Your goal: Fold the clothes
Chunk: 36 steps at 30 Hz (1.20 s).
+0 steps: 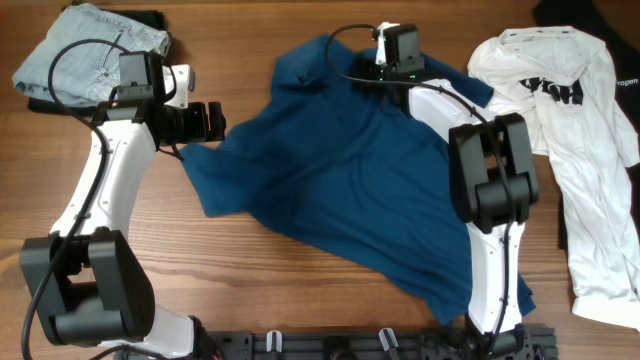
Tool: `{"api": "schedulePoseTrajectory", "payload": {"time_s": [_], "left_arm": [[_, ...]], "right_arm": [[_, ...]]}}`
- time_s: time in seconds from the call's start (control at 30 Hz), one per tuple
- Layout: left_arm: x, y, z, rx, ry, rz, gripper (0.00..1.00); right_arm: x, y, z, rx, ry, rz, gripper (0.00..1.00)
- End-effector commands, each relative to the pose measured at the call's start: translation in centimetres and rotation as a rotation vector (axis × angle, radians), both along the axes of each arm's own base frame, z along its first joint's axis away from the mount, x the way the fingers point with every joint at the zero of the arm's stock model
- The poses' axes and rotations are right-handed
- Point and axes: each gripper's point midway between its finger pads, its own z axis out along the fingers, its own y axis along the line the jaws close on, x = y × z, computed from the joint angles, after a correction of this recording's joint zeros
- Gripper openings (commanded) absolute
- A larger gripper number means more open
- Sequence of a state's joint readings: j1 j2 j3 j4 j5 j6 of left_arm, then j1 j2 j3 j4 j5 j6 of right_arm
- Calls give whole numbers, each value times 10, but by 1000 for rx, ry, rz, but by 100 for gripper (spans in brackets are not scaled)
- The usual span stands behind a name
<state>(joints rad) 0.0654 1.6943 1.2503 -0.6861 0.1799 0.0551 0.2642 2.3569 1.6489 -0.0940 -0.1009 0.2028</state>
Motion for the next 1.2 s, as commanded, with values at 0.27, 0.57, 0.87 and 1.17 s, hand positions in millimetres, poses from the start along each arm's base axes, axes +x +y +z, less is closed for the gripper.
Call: {"api": "schedulePoseTrajectory", "payload": {"time_s": [0.27,0.57,0.87,1.17], "left_arm": [[8,0,5,7,-30,-8,100],[8,0,5,7,-30,-8,100],[8,0,5,7,-30,-8,100],[9,0,5,8,-37,-8,100]], "right_arm": [[-44,25,168,-44,217,196,99],[-132,-129,98,-162,734,-85,99],[-129,-106,4,-83,728,-109,71],[-51,-49,-4,-21,327,-27,4]]}}
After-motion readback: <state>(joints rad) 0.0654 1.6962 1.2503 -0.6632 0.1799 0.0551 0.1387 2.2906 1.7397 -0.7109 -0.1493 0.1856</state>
